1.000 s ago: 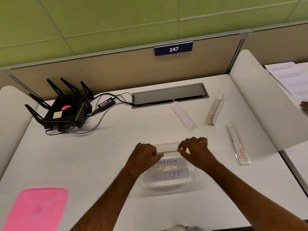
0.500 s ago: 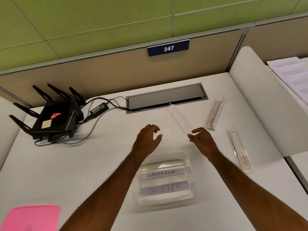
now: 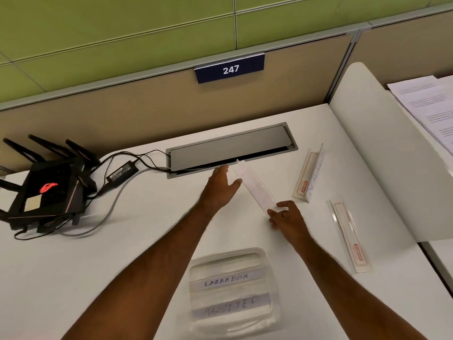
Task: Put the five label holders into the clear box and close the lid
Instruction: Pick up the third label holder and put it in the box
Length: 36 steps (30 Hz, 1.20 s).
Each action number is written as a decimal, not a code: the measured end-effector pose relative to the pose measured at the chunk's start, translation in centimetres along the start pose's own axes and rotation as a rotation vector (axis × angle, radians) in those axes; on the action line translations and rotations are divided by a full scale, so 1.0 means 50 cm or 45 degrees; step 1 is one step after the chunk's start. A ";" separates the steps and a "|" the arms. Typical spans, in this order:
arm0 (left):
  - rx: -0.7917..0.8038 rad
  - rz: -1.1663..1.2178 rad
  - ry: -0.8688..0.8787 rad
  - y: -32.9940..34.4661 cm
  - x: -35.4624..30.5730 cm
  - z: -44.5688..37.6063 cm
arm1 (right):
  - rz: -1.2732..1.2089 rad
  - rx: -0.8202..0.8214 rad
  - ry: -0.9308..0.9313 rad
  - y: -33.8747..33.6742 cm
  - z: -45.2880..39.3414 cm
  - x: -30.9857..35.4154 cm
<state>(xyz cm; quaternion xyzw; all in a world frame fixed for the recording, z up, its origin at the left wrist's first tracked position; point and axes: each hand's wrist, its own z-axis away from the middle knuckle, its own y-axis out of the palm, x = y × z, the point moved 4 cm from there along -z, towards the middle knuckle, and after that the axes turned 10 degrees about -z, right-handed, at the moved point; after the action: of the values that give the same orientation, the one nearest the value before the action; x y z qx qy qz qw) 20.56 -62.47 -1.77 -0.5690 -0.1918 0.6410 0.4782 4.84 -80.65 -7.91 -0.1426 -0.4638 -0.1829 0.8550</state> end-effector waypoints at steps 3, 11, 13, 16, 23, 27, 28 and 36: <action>0.031 -0.063 -0.024 0.013 -0.015 -0.037 | -0.089 0.011 0.010 0.002 -0.010 -0.006; 0.079 -0.018 -0.118 0.038 -0.034 -0.115 | -0.263 0.067 0.066 0.021 -0.018 -0.006; 0.088 0.018 -0.129 0.047 -0.041 -0.125 | -0.310 0.070 0.068 0.020 -0.016 -0.003; 0.100 0.043 -0.142 0.059 -0.045 -0.132 | -0.409 0.078 0.058 0.021 -0.014 0.001; 0.029 0.205 -0.185 0.070 -0.031 -0.126 | -0.451 0.112 0.025 0.023 -0.011 -0.001; -0.027 0.349 -0.276 0.062 -0.014 -0.115 | -0.439 0.104 0.001 0.021 -0.004 0.000; -0.051 0.387 -0.305 0.059 -0.010 -0.112 | -0.435 0.102 -0.009 0.021 -0.001 0.001; -0.278 0.642 -0.448 0.017 0.027 -0.058 | -0.463 0.073 0.009 0.021 0.022 0.017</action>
<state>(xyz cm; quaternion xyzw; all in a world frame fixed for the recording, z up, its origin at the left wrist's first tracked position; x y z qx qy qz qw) 23.01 -62.63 -3.97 -0.5270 -0.1919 0.8034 0.2001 4.91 -79.42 -6.68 -0.0315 -0.4838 -0.3216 0.8133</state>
